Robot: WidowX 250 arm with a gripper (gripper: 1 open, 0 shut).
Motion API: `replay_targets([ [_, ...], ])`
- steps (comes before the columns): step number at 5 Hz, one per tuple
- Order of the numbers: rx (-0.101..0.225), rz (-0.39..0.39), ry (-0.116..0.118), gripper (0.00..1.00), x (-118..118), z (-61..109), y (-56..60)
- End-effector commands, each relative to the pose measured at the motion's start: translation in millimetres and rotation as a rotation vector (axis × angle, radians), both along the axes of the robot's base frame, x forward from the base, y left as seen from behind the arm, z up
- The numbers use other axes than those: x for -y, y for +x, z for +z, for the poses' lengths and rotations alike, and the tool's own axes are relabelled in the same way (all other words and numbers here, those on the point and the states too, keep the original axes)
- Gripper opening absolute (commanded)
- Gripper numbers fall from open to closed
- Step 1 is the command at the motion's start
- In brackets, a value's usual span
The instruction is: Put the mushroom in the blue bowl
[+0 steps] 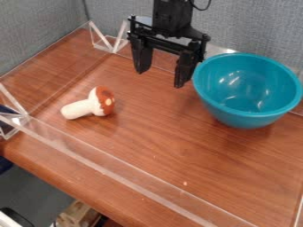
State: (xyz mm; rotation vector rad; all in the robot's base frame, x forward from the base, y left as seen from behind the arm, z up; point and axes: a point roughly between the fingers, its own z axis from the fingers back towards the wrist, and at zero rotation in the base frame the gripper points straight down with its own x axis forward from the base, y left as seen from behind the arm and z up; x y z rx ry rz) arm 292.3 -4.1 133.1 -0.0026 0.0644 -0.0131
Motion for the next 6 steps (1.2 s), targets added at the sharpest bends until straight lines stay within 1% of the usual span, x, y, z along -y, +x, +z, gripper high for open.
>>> replay_targets([
  [1,-0.016,-0.010,-0.001,1.00,-1,-6.1,-1.3],
  [2,-0.030,-0.044,0.000,1.00,-17,-12.8,-7.2],
  [3,-0.028,-0.079,0.007,1.00,-42,-14.9,-14.7],
  [4,-0.015,-0.128,0.018,1.00,-73,-16.6,-23.2],
  [5,-0.006,-0.209,0.026,1.00,-100,-21.3,-30.6],
  [6,-0.015,-0.267,0.033,1.00,-120,-30.8,-25.8],
])
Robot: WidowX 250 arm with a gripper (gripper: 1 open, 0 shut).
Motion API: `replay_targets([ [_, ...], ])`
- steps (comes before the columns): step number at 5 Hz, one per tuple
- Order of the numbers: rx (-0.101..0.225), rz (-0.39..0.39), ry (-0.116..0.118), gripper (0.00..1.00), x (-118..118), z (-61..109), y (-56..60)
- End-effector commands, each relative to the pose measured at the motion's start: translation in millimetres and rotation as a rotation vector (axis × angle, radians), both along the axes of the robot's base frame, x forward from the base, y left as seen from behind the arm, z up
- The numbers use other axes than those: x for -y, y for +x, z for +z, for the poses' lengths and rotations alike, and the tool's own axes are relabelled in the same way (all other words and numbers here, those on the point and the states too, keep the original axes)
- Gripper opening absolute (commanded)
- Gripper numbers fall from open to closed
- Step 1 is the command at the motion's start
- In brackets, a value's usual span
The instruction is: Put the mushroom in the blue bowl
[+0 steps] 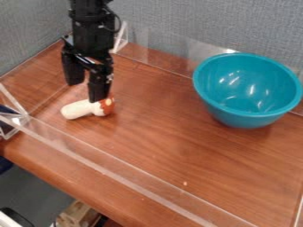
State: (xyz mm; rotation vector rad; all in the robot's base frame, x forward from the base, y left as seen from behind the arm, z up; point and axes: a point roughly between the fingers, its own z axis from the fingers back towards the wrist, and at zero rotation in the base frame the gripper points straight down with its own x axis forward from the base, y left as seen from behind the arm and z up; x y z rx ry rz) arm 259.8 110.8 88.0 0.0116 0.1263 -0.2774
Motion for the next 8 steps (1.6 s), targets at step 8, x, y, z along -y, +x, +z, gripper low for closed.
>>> replay_targets([
  [8,0.046,-0.109,0.007,1.00,-19,-29.1,35.0],
])
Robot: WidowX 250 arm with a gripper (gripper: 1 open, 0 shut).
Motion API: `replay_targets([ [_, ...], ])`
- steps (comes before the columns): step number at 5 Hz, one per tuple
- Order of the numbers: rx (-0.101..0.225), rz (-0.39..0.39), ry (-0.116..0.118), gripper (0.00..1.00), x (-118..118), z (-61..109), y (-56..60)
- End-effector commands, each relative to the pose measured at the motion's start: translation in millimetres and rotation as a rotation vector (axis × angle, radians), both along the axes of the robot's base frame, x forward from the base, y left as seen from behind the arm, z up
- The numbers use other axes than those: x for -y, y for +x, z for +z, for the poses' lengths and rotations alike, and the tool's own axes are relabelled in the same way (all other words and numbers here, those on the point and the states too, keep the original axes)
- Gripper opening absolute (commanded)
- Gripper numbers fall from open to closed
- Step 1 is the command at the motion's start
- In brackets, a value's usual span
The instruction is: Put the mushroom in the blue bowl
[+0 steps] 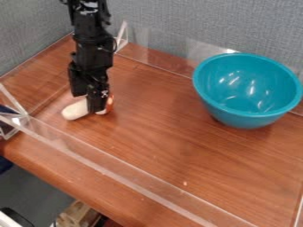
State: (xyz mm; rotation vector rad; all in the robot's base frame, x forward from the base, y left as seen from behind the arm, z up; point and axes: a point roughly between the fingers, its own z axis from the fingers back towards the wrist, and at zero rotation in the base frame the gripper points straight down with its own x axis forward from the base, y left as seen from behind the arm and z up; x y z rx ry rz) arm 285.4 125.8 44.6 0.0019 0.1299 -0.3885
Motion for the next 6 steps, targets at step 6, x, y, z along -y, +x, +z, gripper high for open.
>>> replay_targets([
  [6,0.090,0.037,0.003,1.00,-3.6,16.2,8.4],
])
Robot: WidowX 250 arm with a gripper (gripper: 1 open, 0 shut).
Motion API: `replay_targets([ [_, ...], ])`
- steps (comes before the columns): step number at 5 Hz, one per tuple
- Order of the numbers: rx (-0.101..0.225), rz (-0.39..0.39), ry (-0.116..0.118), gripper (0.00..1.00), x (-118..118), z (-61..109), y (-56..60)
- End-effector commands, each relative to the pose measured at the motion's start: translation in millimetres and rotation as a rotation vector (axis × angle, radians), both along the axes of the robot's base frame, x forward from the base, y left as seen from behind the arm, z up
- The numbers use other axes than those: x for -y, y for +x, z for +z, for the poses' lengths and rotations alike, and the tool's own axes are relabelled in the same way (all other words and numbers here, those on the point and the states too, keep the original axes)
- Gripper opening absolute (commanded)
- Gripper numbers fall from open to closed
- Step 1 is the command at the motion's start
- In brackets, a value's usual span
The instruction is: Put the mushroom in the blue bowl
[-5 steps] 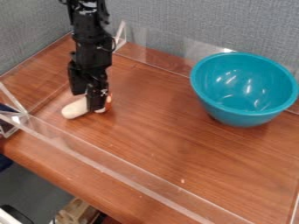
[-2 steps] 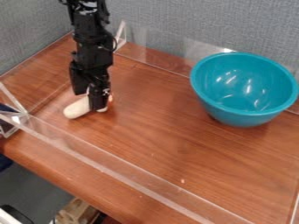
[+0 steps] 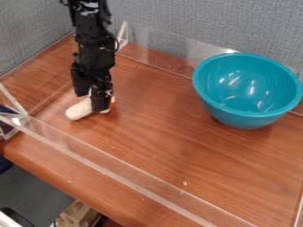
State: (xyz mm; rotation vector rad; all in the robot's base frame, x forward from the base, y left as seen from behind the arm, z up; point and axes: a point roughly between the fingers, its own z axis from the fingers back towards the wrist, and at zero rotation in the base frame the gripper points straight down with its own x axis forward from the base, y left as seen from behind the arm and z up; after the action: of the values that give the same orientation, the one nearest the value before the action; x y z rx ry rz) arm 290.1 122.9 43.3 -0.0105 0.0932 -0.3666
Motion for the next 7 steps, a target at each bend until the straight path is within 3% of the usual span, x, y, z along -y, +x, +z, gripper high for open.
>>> replay_targets([
  [1,0.042,0.008,0.022,0.00,-7,10.4,3.6],
  [2,0.042,0.002,0.024,0.00,-8,9.8,3.4],
  [7,0.086,-0.012,0.035,0.00,-7,50.6,-2.8],
])
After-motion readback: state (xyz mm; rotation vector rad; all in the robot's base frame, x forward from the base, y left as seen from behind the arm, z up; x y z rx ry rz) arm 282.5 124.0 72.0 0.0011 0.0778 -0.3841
